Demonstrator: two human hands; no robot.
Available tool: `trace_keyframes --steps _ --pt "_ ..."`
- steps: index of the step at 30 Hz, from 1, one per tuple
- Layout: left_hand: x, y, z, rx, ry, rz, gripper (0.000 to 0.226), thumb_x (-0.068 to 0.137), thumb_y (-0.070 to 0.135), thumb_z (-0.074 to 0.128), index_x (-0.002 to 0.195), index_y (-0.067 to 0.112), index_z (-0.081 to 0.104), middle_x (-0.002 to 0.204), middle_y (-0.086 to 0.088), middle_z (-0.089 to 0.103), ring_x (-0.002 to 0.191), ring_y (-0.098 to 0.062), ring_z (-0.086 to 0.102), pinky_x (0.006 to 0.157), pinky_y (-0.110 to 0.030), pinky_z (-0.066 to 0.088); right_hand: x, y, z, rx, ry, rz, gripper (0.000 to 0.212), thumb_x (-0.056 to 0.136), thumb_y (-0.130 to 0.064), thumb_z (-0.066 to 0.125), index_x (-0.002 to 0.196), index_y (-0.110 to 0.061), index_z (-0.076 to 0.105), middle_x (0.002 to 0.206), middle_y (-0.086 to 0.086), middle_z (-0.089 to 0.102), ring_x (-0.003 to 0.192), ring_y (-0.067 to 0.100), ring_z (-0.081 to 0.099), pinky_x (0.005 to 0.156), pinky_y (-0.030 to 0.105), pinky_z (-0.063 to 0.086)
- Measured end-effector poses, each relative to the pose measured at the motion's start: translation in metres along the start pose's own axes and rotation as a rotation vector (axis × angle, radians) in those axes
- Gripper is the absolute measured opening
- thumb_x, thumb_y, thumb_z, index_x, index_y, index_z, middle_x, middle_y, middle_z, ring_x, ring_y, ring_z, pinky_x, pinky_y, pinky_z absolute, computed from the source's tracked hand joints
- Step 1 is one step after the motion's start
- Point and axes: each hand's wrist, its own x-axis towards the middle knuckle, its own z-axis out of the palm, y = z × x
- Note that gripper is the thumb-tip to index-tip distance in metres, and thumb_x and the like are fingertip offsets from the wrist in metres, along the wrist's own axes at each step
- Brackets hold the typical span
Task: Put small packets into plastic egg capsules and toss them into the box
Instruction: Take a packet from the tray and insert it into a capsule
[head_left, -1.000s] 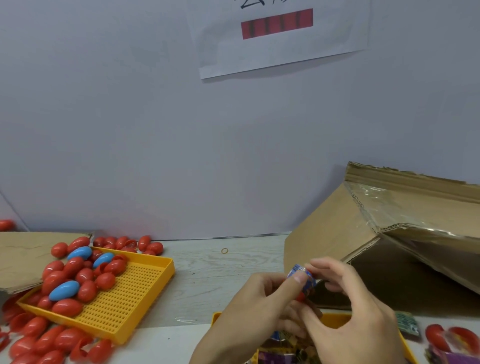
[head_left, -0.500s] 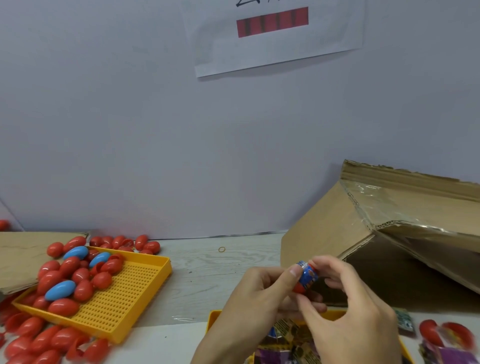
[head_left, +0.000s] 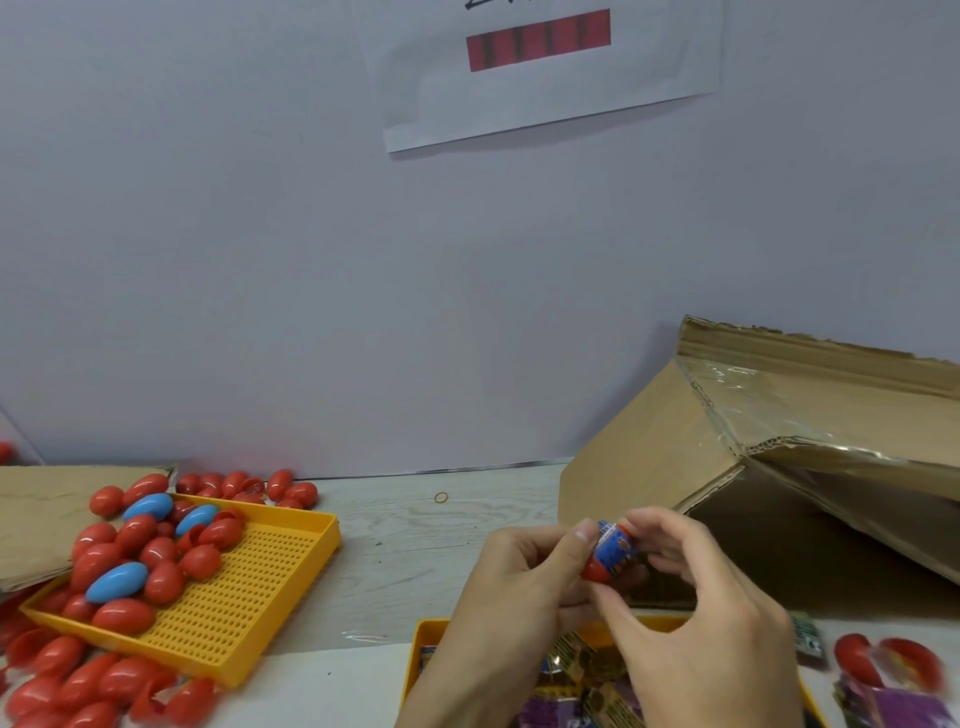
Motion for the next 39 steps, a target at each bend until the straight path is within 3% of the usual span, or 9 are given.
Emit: trace_keyframes --steps 10,13,17,21,24,28,31,39 --pt "0.0 0.002 0.005 0.01 0.067 -0.004 0.04 0.081 0.039 0.065 0.094 0.004 0.077 0.097 -0.022 0.074 0.096 -0.03 0.073 0.085 -0.046 0.059 0.001 0.002 0.0 0.07 0.051 -0.002 0.059 0.046 -0.014 0.095 0.096 -0.027 0.067 0.089 -0.012 0.071 0.085 0.007 0.067 0.083 0.011 0.047" --pt "-0.002 0.004 0.004 -0.039 0.014 -0.044 0.042 0.079 0.036 0.066 0.094 -0.002 0.076 0.089 -0.026 0.073 0.092 -0.033 0.073 0.075 -0.036 0.061 0.001 0.003 -0.002 0.044 0.043 -0.006 0.059 0.044 -0.014 0.095 0.095 -0.027 0.068 0.087 -0.012 0.07 0.083 0.007 0.066 0.074 0.007 0.047" --pt "-0.003 0.003 0.004 -0.073 0.016 -0.049 0.044 0.078 0.032 0.069 0.095 -0.008 0.073 0.075 -0.023 0.072 0.092 -0.034 0.073 0.075 -0.037 0.061 0.002 0.002 -0.002 0.009 0.057 0.013 0.06 0.044 -0.013 0.095 0.096 -0.024 0.068 0.087 -0.011 0.07 0.081 0.01 0.067 0.069 0.017 0.052" --pt "-0.003 0.004 0.005 -0.059 0.007 -0.062 0.041 0.08 0.034 0.067 0.093 -0.004 0.076 0.092 -0.028 0.073 0.09 -0.032 0.074 0.072 -0.035 0.061 0.002 0.002 -0.001 0.027 0.08 0.009 0.059 0.045 -0.014 0.095 0.097 -0.024 0.068 0.088 -0.011 0.071 0.083 0.009 0.067 0.081 0.013 0.045" --pt "-0.003 0.005 0.006 0.009 -0.005 -0.045 0.04 0.081 0.038 0.07 0.095 0.002 0.076 0.092 -0.024 0.073 0.09 -0.033 0.073 0.074 -0.037 0.06 0.001 0.001 -0.002 0.05 0.063 0.003 0.061 0.046 -0.013 0.094 0.099 -0.027 0.068 0.089 -0.016 0.07 0.085 0.005 0.066 0.081 0.009 0.045" --pt "-0.004 0.005 0.003 0.089 -0.026 -0.069 0.045 0.077 0.04 0.074 0.1 0.002 0.074 0.087 -0.022 0.074 0.08 -0.029 0.073 0.073 -0.033 0.059 0.0 0.0 -0.001 0.042 0.013 -0.02 0.064 0.046 -0.005 0.093 0.103 -0.025 0.069 0.092 -0.017 0.07 0.087 -0.003 0.063 0.077 -0.008 0.035" --pt "-0.005 0.006 -0.003 0.126 -0.05 -0.115 0.049 0.08 0.04 0.071 0.107 0.0 0.069 0.09 -0.023 0.074 0.08 -0.027 0.074 0.073 -0.032 0.059 -0.001 0.003 0.0 0.054 0.006 -0.027 0.065 0.049 -0.003 0.092 0.105 -0.027 0.068 0.095 -0.023 0.068 0.105 -0.014 0.052 0.081 -0.009 0.032" --pt "-0.004 0.006 -0.001 0.122 -0.045 -0.054 0.046 0.079 0.048 0.07 0.101 0.007 0.074 0.09 -0.018 0.074 0.084 -0.029 0.073 0.072 -0.032 0.058 -0.001 0.004 0.0 0.071 -0.002 -0.031 0.063 0.05 -0.004 0.091 0.103 -0.028 0.069 0.094 -0.021 0.069 0.101 -0.01 0.056 0.078 -0.005 0.038"
